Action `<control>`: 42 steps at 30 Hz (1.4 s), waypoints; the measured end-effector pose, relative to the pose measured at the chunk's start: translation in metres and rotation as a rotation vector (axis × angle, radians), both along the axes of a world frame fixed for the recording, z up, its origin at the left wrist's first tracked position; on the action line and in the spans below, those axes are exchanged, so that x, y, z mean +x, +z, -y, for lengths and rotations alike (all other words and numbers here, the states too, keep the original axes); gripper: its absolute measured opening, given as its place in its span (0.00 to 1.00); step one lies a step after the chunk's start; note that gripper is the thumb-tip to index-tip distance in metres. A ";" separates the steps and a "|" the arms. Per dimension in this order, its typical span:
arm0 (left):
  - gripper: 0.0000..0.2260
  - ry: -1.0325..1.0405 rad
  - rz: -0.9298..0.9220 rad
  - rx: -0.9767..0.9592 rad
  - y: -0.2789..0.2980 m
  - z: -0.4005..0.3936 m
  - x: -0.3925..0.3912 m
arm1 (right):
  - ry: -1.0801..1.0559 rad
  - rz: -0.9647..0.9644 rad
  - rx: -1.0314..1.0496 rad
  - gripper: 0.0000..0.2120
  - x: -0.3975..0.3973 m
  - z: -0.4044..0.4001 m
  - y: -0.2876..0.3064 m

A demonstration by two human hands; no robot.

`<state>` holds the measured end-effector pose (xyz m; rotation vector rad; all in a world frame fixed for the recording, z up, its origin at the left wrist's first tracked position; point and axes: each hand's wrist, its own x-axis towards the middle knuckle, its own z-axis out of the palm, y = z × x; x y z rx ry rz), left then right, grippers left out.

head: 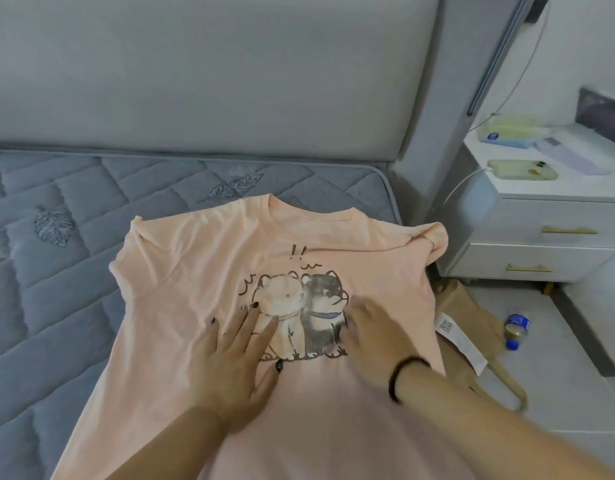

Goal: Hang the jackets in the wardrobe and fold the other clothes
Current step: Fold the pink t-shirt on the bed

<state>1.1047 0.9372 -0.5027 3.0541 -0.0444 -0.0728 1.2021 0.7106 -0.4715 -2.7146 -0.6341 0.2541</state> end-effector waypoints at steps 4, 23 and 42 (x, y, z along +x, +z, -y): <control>0.29 -0.028 0.059 -0.023 -0.005 -0.003 0.002 | -0.237 -0.017 0.084 0.20 0.103 -0.016 0.019; 0.30 -0.024 0.092 -0.072 -0.012 -0.008 0.004 | -0.217 0.059 0.259 0.23 0.259 -0.035 0.015; 0.32 -0.013 0.012 0.004 0.002 0.003 0.002 | -1.024 -0.546 1.343 0.06 0.159 0.133 -0.021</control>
